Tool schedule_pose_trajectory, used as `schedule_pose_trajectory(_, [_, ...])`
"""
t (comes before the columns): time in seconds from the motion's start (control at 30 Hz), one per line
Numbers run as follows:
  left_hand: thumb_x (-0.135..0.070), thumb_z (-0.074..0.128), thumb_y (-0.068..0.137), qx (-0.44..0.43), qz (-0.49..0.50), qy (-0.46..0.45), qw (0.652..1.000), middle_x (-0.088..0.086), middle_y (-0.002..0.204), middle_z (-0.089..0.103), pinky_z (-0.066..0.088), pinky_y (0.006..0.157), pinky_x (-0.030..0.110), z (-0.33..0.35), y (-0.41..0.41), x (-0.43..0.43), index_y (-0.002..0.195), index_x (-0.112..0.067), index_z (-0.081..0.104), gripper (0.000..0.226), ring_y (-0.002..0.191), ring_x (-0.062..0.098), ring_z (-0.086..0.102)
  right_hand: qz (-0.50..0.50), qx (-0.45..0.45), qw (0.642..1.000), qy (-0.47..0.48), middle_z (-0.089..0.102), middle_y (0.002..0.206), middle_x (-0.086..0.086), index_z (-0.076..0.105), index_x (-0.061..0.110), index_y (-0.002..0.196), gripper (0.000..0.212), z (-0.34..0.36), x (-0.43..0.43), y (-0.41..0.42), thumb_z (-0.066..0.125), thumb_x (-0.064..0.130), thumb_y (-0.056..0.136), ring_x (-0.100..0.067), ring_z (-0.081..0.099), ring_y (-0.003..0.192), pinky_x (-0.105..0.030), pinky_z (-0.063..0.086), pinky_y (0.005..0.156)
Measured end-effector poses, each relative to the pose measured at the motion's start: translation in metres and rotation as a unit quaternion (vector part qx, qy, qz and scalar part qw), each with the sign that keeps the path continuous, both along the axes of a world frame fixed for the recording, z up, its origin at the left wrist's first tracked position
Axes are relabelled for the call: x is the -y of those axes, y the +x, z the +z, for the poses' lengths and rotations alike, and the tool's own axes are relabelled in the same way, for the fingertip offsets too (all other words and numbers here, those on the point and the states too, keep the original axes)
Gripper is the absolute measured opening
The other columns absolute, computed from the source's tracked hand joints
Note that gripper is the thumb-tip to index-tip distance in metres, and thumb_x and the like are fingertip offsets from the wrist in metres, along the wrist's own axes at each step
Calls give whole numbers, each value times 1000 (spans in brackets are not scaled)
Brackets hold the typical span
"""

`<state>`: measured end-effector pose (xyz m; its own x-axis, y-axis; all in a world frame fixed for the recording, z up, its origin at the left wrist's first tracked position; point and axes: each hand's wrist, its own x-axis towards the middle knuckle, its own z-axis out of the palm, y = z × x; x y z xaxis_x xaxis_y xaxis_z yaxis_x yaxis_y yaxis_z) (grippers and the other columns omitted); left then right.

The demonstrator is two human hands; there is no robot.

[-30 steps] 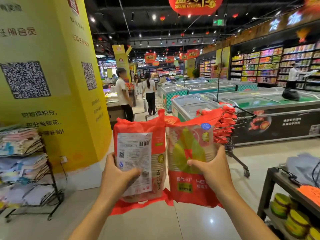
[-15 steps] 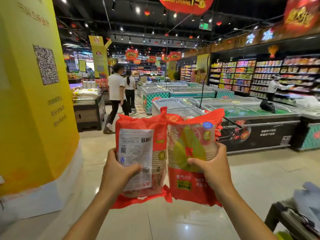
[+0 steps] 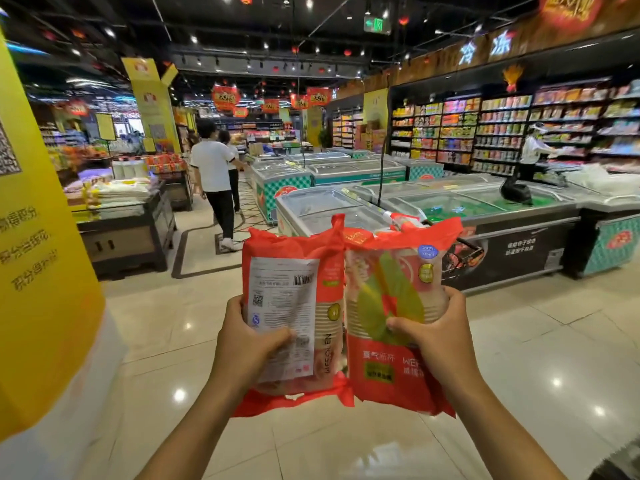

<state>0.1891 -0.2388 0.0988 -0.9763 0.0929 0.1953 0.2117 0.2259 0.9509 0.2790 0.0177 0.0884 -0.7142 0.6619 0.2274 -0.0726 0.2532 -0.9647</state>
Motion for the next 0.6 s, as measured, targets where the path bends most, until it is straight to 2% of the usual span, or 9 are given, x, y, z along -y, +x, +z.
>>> schedule_pose_trajectory(0.07, [-7,92,71,-2,7,-5,1000,-6,116,65,59,79,31,-3,-31,-25,128,-19,48,73,101,13,68,2,-1,1000,-6,67,105,12,43,47,109,81,-5,-25,-33,94,43,46,-17,71,92,-54,60,82])
schedule_pose_trajectory(0.17, [-7,92,71,-2,18,-14,1000,-7,115,64,58,76,28,-3,-75,-65,126,-20,48,72,101,12,67,4,-7,1000,-9,67,104,10,43,50,103,77,-8,-66,-84,94,41,45,-17,70,92,-54,59,83])
schedule_pose_trajectory(0.27, [-5,92,70,1,29,-23,999,-6,114,64,56,75,27,2,-119,-105,124,-20,47,72,101,14,66,11,-1,1000,-6,66,103,11,44,45,105,78,-5,-106,-130,94,39,46,-15,69,91,-54,58,84])
schedule_pose_trajectory(0.4, [-1,92,68,3,49,-21,999,-2,114,66,60,82,39,-3,-172,-157,122,-19,49,72,102,18,69,21,6,1000,2,63,103,9,45,34,113,78,-4,-161,-185,98,25,56,-14,66,91,-53,56,86])
schedule_pose_trajectory(0.53, [-2,91,69,14,46,-27,999,-3,114,67,61,85,42,-9,-205,-193,122,-20,49,70,102,19,69,22,18,1000,1,64,104,9,45,35,113,79,-8,-195,-215,97,28,54,-15,66,92,-53,56,85])
schedule_pose_trajectory(0.6, [-1,90,69,15,39,-25,999,-3,113,67,60,85,41,-12,-225,-216,121,-22,49,70,101,18,69,21,25,999,-10,64,103,9,45,39,107,76,-11,-217,-233,95,32,50,-16,66,91,-53,56,85])
